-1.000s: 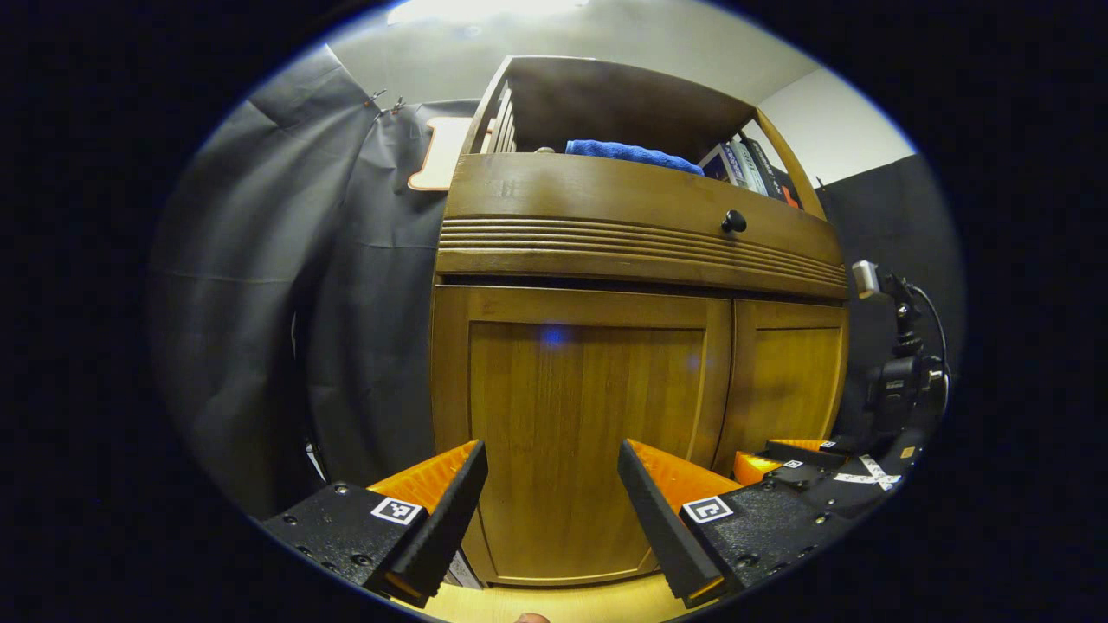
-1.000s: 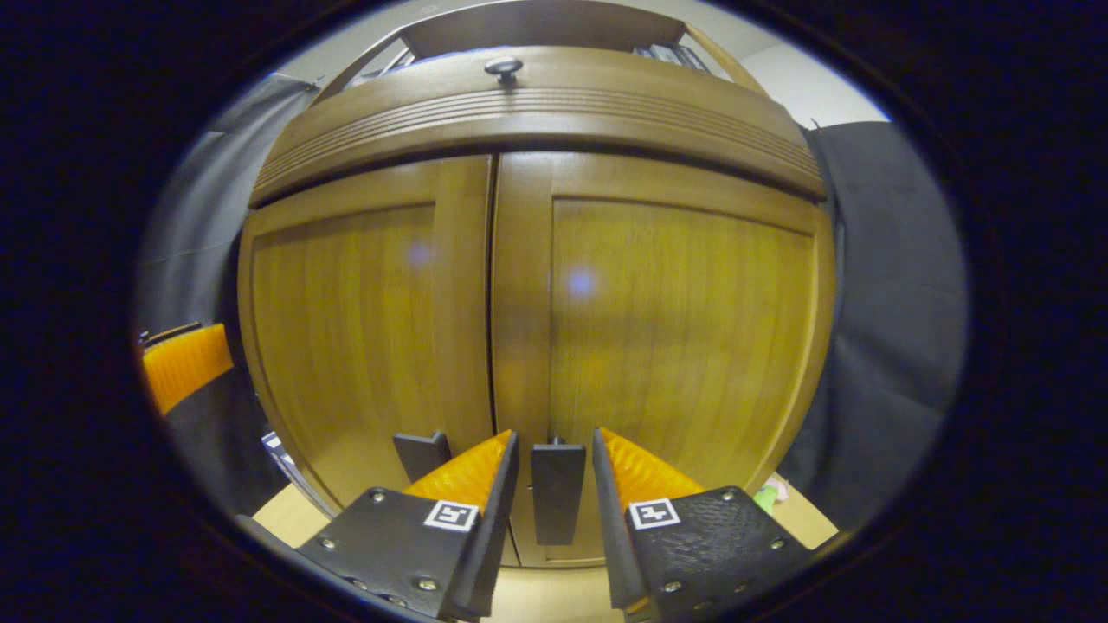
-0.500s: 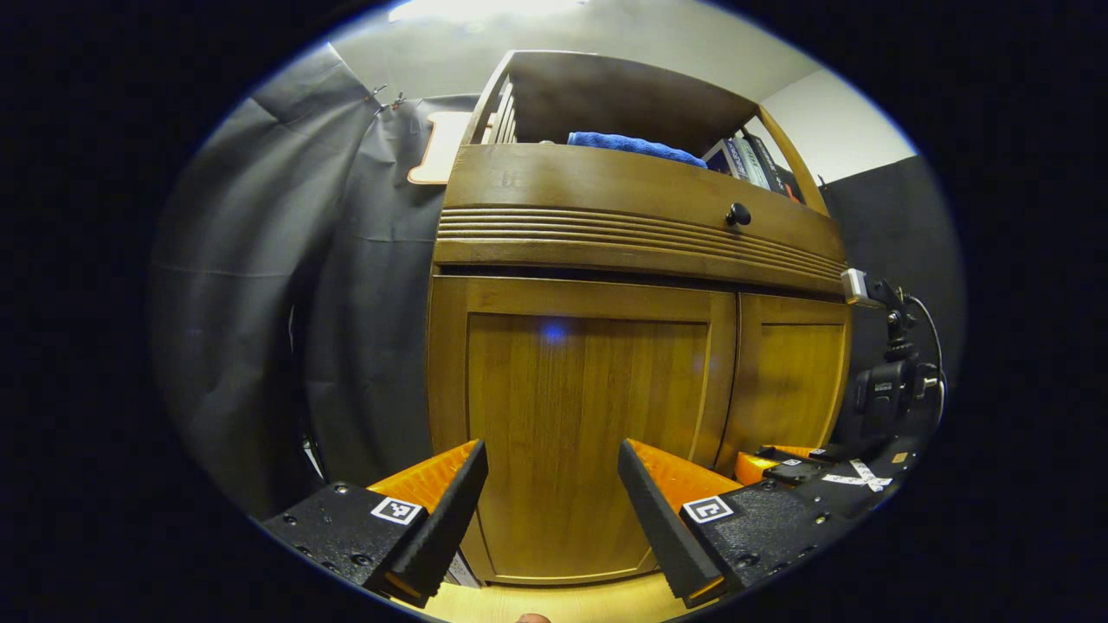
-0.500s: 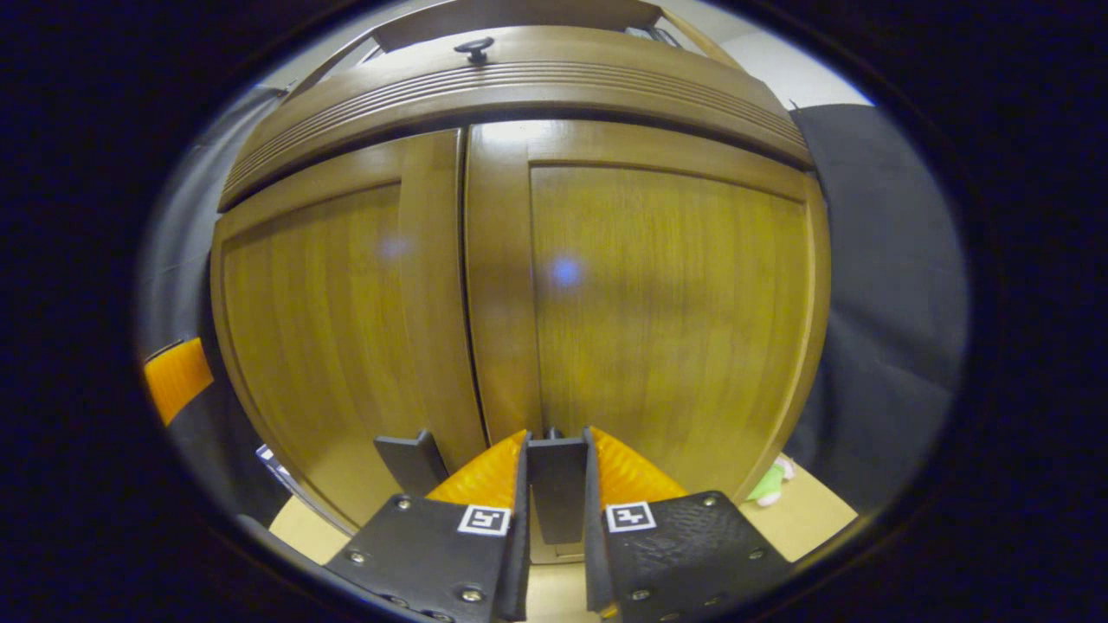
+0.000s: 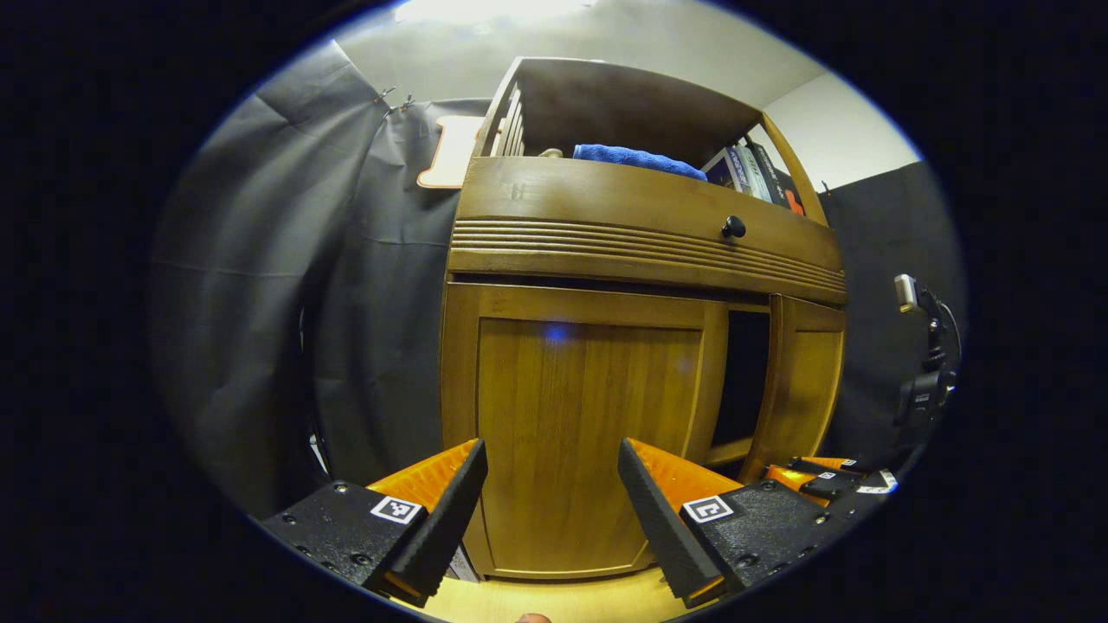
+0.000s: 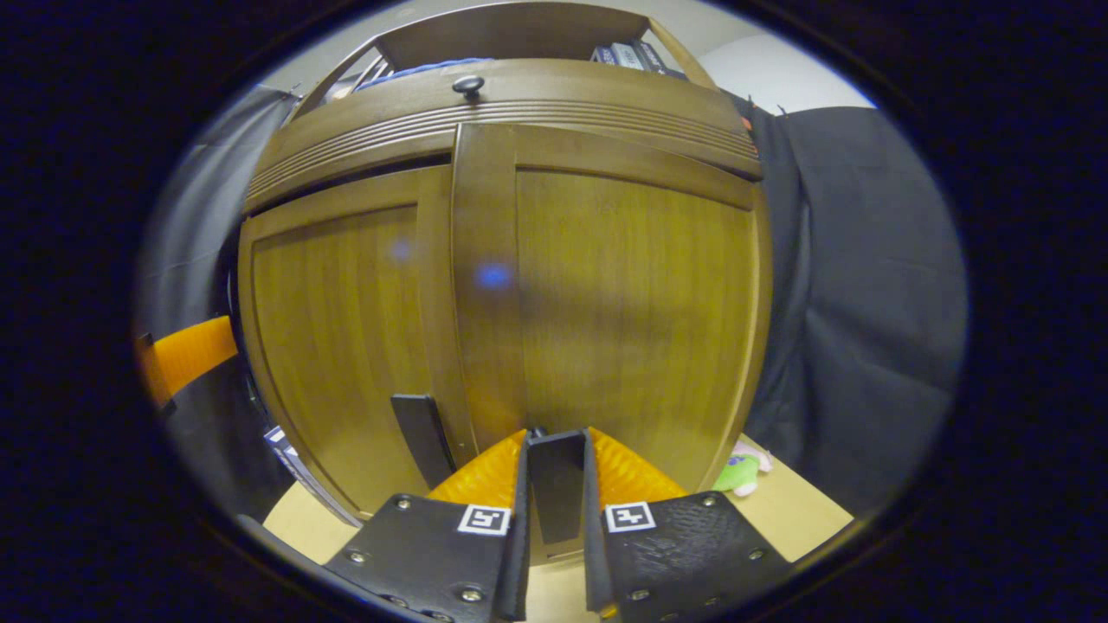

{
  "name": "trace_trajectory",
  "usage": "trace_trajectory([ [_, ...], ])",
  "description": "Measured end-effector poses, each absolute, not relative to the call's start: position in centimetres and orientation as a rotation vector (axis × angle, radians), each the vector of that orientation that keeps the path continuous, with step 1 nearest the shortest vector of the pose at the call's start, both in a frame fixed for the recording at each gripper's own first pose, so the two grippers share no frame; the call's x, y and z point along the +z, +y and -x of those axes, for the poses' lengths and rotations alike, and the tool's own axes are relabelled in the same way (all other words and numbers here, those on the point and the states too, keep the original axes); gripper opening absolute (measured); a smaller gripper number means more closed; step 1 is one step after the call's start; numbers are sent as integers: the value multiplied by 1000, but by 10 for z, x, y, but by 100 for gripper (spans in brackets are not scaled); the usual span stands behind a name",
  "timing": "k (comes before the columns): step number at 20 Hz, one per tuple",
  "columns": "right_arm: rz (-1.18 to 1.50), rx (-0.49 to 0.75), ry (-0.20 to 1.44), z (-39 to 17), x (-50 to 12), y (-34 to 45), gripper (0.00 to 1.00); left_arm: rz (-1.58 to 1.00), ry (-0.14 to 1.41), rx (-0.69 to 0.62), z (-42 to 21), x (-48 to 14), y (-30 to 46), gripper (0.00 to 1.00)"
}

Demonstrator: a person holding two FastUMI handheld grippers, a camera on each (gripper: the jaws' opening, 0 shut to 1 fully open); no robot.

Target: Open the right door of the double-door shoe cabinet with the right hand, and open the left door with the left hand.

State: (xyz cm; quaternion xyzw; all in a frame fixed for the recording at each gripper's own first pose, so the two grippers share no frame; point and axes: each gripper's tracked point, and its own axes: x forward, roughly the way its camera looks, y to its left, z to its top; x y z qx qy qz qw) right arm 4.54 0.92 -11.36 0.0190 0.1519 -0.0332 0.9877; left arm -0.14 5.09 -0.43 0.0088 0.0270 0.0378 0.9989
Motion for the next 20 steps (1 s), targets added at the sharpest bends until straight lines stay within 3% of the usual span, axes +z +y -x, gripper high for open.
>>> trace_trajectory([
  [20, 30, -212, 293, 57, -94, -78, 25, -82, 58, -118, 30, -14, -37, 92],
])
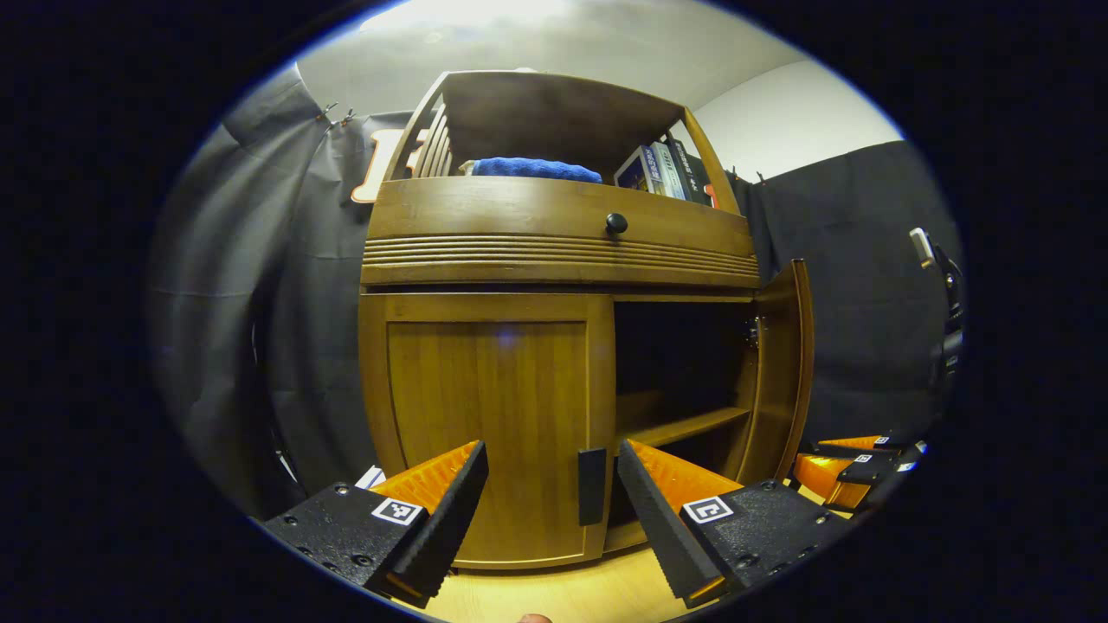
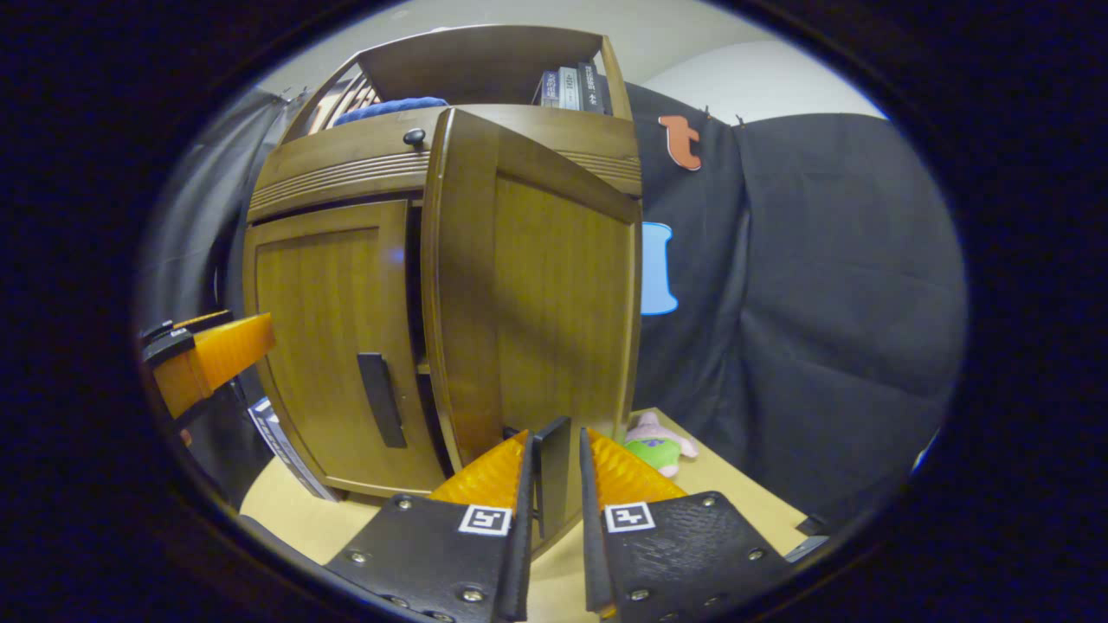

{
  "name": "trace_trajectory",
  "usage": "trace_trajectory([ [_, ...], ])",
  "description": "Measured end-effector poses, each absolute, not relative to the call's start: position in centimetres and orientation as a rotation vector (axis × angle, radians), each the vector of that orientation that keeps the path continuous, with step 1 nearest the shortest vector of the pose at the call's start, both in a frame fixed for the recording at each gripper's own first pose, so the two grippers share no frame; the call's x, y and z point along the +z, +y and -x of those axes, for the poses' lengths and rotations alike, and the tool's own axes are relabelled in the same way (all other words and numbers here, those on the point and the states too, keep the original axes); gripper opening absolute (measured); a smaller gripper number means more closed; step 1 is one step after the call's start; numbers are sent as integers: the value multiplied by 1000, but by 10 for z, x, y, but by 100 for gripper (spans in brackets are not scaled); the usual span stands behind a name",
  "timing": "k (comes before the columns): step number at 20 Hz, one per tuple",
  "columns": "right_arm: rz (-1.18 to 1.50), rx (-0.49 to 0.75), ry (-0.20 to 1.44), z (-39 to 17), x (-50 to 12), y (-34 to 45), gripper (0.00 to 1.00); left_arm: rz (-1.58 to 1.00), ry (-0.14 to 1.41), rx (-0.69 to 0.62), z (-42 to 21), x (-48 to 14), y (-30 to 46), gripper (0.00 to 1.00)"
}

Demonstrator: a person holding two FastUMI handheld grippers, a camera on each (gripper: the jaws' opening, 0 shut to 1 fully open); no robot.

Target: Open the right door of the double-door shoe cabinet with the right hand, and open the left door with the left hand.

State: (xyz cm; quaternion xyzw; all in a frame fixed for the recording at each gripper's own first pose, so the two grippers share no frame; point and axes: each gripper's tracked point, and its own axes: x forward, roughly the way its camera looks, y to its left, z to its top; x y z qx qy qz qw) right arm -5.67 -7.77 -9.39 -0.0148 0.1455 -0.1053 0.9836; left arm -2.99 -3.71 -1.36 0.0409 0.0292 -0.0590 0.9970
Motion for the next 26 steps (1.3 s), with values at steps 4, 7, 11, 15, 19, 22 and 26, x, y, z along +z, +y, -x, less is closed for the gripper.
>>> trace_trajectory([
  [4, 23, -244, 294, 69, -91, -98, 25, -73, 71, -145, 32, -19, -48, 92],
  [7, 9, -258, 298, 75, -91, -107, 25, -64, 83, -157, 30, -22, -55, 94],
  [11, 10, -285, 298, 83, -92, -120, 25, -61, 98, -168, 31, -27, -63, 94],
  [15, -9, -317, 297, 90, -90, -138, 25, -67, 102, -174, 33, -30, -69, 92],
  [19, -23, -339, 316, 96, -97, -159, 25, -56, 117, -184, 36, -35, -76, 94],
  [22, -14, -359, 315, 101, -92, -172, 24, -58, 124, -188, 36, -38, -78, 94],
  [26, 11, -397, 326, 107, -93, -190, 24, -46, 141, -190, 35, -44, -81, 92],
])
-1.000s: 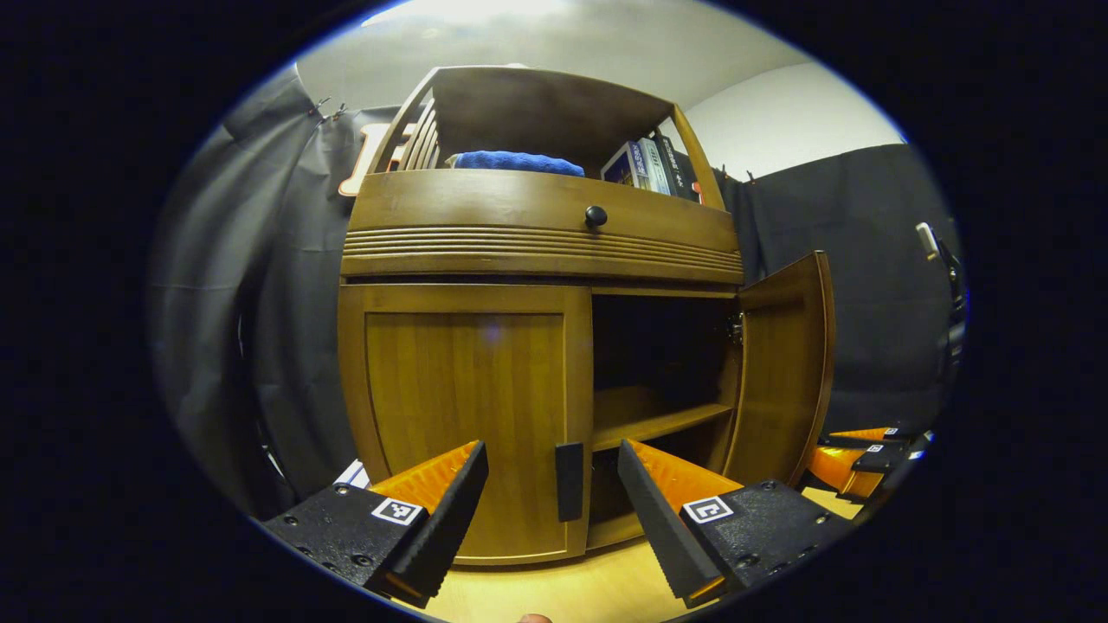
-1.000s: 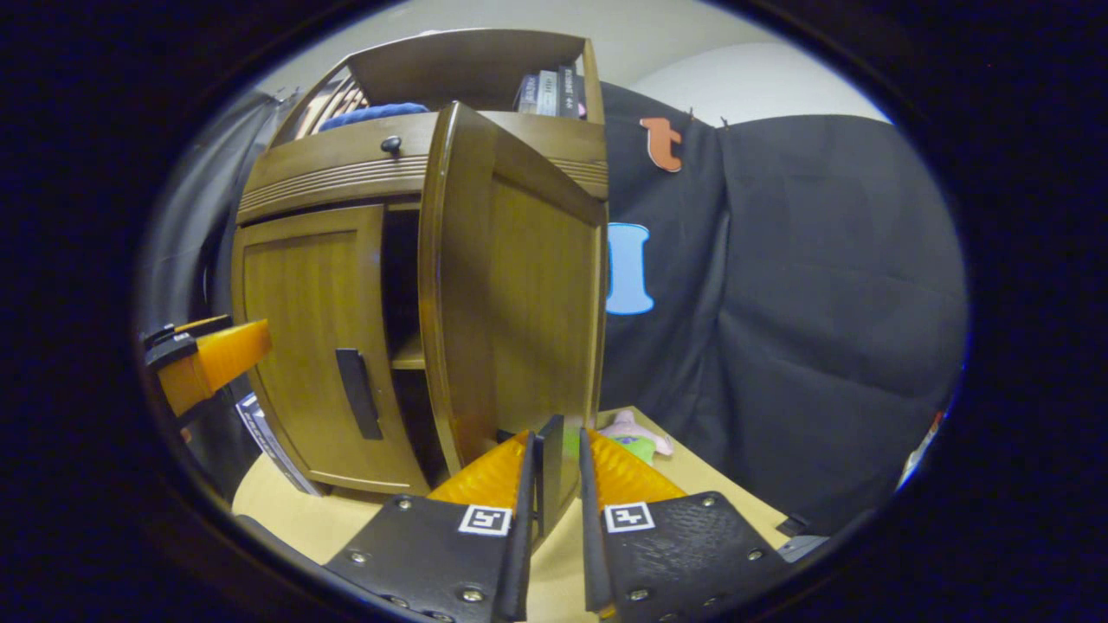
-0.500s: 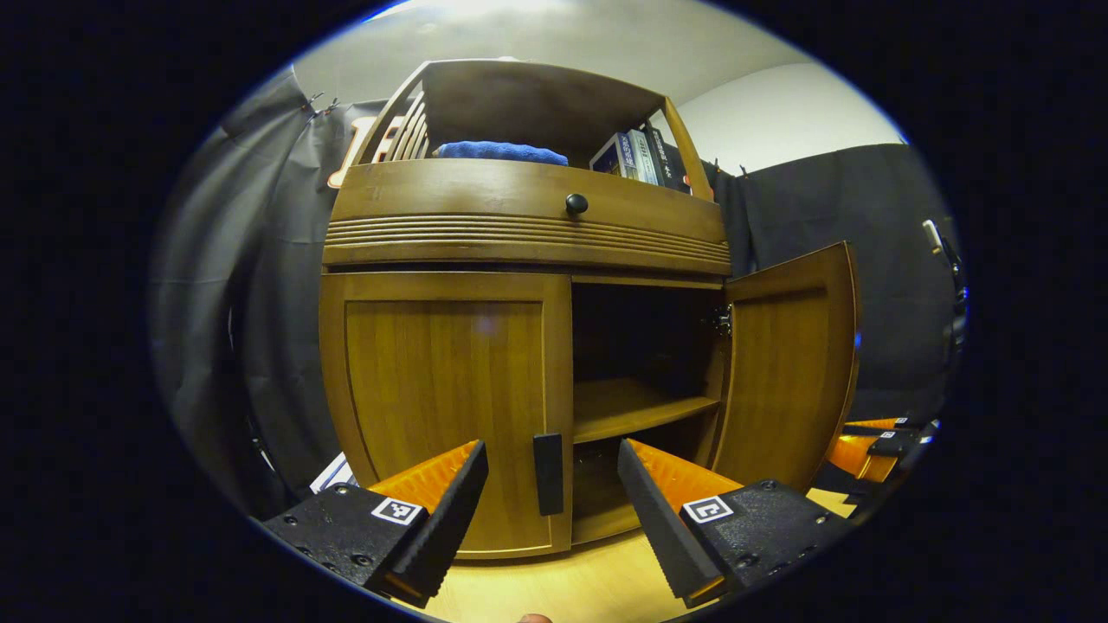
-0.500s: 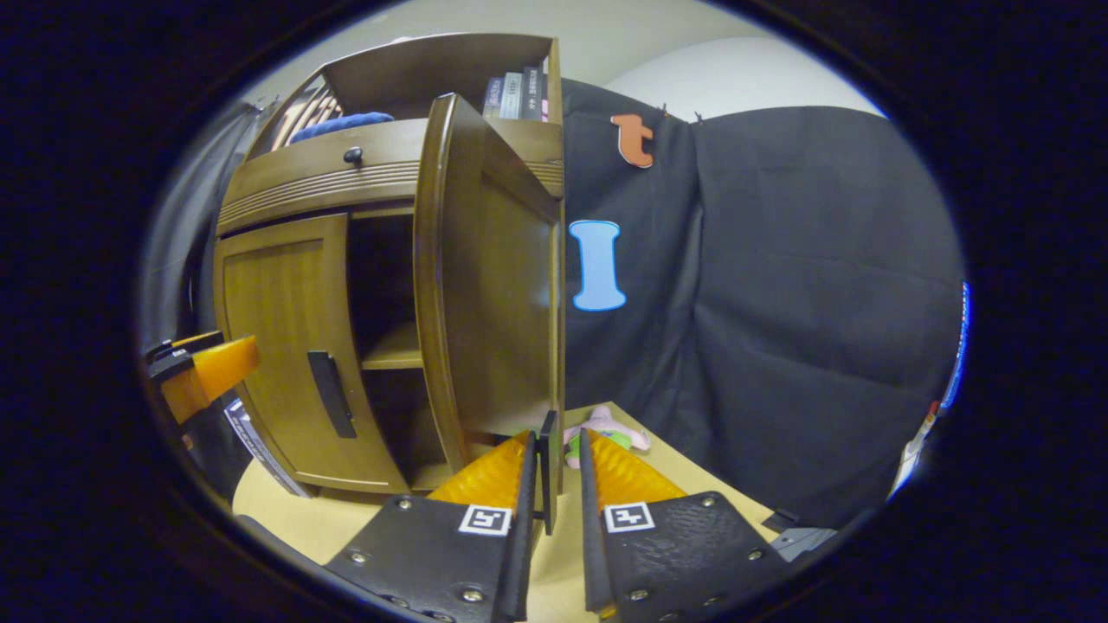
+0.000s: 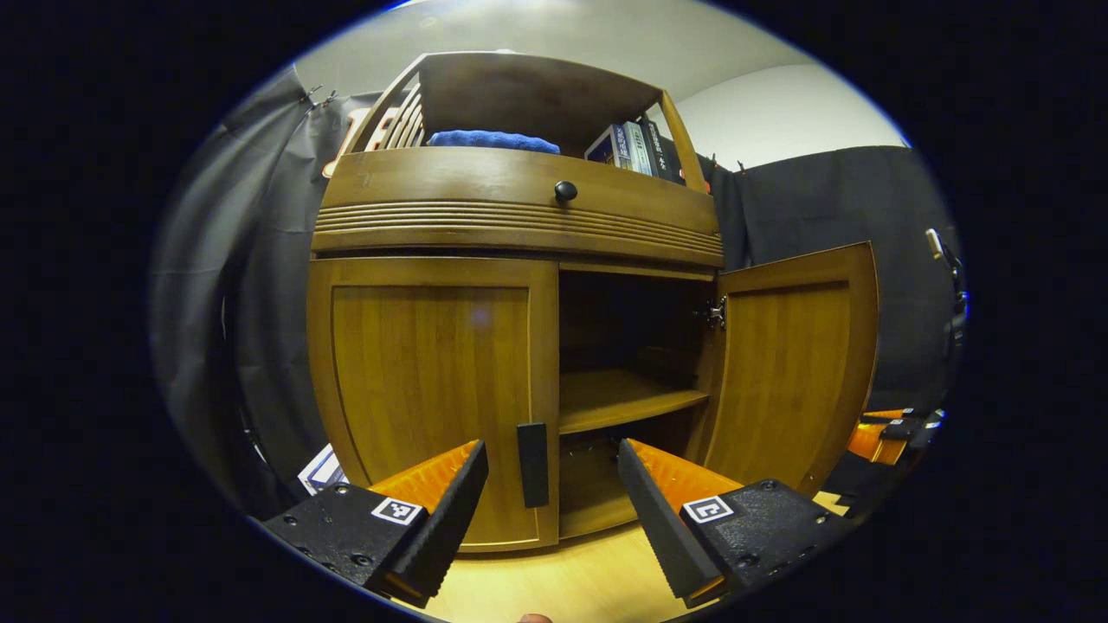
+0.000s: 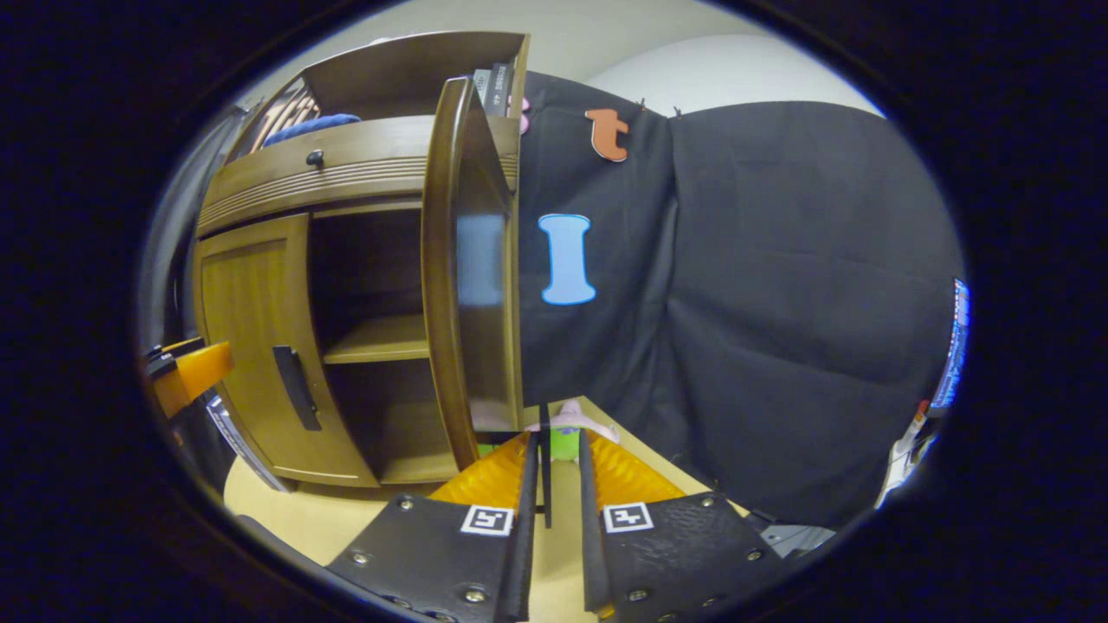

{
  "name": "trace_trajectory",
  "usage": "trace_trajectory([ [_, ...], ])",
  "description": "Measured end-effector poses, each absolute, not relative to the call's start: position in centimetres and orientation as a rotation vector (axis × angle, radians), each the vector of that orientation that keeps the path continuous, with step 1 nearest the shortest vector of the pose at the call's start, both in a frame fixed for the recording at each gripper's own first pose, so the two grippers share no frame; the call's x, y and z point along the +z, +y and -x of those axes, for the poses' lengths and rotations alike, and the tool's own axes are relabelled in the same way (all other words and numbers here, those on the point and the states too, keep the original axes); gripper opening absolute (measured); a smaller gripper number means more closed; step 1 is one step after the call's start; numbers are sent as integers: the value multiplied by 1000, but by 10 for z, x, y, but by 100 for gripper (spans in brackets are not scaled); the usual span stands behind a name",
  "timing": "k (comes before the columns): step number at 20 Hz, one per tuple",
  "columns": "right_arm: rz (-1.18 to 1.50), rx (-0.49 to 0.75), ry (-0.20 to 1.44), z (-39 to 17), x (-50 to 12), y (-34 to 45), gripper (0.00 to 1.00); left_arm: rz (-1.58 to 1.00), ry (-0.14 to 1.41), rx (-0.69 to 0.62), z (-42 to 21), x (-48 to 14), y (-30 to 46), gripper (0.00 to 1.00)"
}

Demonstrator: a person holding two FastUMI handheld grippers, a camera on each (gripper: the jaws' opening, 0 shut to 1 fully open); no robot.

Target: Open the right door of the double-door shoe cabinet with the right hand, and open the left door with the left hand.

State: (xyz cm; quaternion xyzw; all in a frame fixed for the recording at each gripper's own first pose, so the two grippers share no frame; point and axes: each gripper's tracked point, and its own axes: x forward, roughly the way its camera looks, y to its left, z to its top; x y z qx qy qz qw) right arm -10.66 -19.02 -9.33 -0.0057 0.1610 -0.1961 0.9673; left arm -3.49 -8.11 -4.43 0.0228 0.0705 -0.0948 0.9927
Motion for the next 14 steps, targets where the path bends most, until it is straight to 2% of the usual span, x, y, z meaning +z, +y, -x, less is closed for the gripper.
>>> trace_trajectory([
  [8, 22, -394, 332, 110, -94, -206, 24, -33, 168, -186, 28, -53, -84, 94],
  [11, 1, -389, 336, 110, -95, -213, 29, -35, 180, -178, 24, -57, -83, 94],
  [12, -17, -388, 335, 111, -95, -215, 35, -35, 182, -175, 22, -59, -82, 92],
  [14, -48, -393, 332, 111, -97, -221, 40, -34, 186, -167, 18, -61, -81, 94],
])
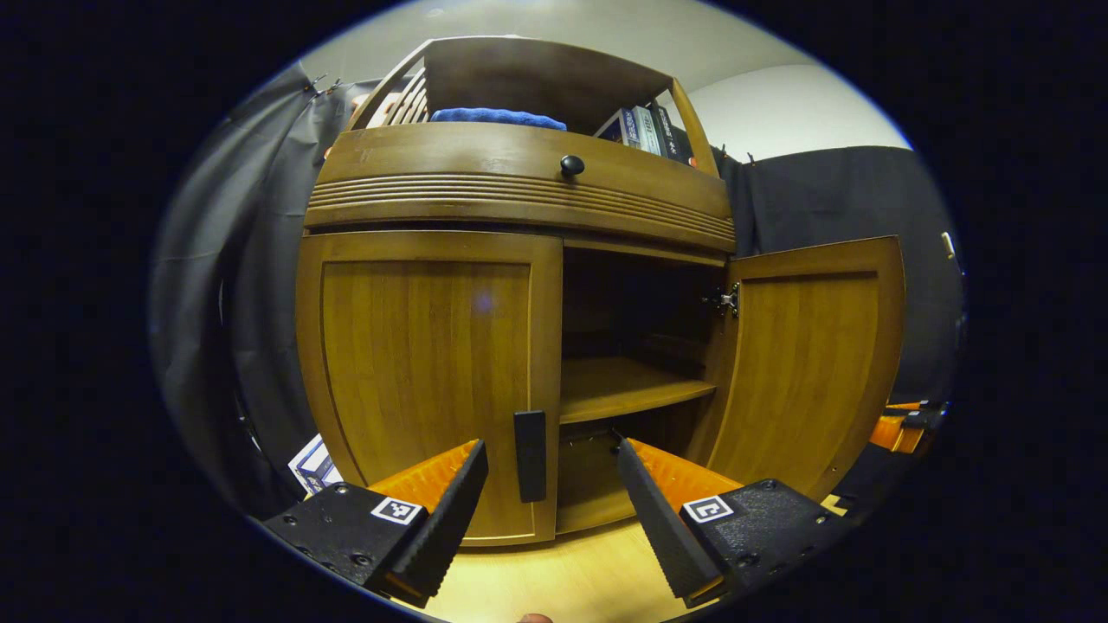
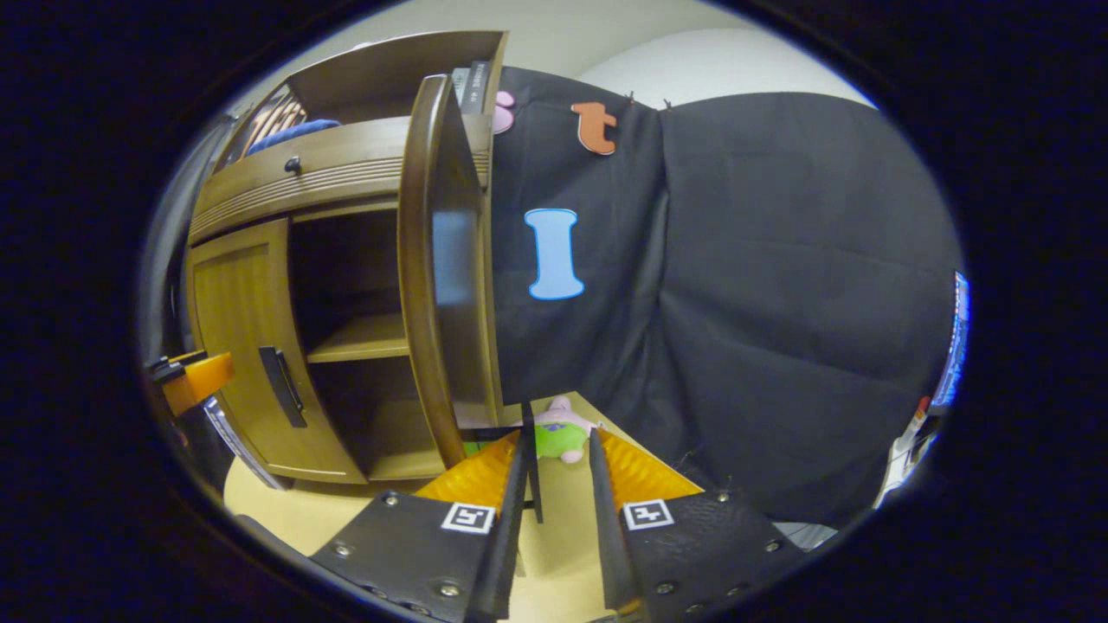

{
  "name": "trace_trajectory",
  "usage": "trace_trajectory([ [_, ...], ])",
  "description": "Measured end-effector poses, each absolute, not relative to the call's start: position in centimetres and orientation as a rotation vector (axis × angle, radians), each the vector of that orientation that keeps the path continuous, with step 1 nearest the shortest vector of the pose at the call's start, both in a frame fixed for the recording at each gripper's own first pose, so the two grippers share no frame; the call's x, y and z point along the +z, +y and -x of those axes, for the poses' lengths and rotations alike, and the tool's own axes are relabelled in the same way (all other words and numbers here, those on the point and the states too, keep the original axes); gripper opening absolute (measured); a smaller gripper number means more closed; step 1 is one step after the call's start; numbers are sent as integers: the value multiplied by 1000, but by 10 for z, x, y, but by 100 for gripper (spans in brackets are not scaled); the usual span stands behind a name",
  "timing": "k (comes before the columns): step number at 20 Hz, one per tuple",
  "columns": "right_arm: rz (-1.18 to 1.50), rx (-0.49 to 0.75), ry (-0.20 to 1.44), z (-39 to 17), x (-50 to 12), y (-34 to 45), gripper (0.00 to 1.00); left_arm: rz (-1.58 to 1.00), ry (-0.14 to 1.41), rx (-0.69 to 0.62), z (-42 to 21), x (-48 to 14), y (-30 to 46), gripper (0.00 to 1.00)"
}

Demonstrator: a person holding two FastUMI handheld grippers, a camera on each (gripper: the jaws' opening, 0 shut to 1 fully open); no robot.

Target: Open the right door of the double-door shoe cabinet with the right hand, and open the left door with the left hand.

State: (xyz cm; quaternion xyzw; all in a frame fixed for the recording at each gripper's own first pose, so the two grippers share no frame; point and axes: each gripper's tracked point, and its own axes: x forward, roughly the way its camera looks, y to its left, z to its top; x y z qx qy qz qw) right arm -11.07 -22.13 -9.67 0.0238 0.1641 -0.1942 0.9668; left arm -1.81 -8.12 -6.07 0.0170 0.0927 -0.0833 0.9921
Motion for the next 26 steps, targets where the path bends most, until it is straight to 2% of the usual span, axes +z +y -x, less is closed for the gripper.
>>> trace_trajectory([
  [7, -94, -386, 344, 115, -101, -241, 40, -36, 215, -138, -6, -74, -80, 94],
  [9, -90, -408, 355, 119, -103, -252, 40, -42, 224, -122, -17, -78, -81, 92],
  [10, -81, -423, 363, 122, -100, -258, 36, -44, 227, -110, -23, -81, -80, 92],
  [11, -75, -436, 369, 124, -101, -264, 36, -45, 232, -99, -28, -84, -79, 94],
  [12, -74, -448, 372, 128, -99, -270, 40, -48, 237, -89, -35, -88, -79, 92],
  [13, -74, -460, 374, 131, -98, -277, 36, -50, 239, -77, -41, -90, -78, 94],
  [19, -68, -435, 397, 130, -104, -279, 36, -79, 268, -36, -71, -114, -80, 94],
  [20, -65, -430, 399, 130, -104, -277, 44, -89, 277, -32, -76, -118, -80, 92],
  [21, -59, -428, 401, 130, -103, -277, 44, -102, 286, -25, -82, -122, -78, 93],
  [22, -53, -423, 402, 131, -103, -278, 43, -115, 293, -14, -84, -124, -74, 82],
  [26, -54, -413, 412, 136, -104, -279, 43, -137, 305, 30, -100, -135, -66, 68],
])
